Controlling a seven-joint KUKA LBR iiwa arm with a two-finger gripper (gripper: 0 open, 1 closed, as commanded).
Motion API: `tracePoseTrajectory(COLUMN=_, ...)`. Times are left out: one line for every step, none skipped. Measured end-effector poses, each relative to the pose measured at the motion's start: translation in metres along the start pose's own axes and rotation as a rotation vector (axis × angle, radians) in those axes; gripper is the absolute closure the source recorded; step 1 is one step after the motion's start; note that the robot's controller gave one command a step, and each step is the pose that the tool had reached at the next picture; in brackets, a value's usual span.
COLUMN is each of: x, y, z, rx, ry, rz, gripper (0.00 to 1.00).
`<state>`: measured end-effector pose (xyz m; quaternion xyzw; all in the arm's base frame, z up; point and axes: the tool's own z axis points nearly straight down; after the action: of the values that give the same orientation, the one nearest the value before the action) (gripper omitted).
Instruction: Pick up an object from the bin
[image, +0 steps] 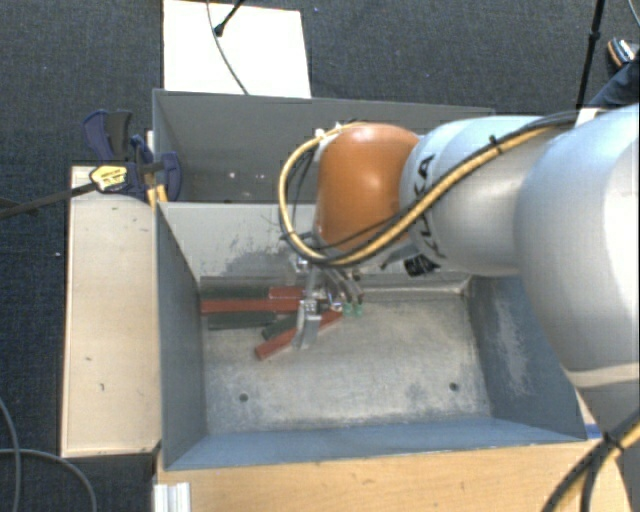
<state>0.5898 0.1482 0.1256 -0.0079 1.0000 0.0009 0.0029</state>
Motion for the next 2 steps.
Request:
tracePoseTrajectory(x=0.005, y=-0.007, z=0.0579, rx=0.001, ry=0.007, rz=-0.003, gripper=0.0)
tracePoseTrajectory(x=-0.0018, y=-0.0065, z=0.0532, rx=0.002, ry=0.01, rz=0.081, gripper=1.0)
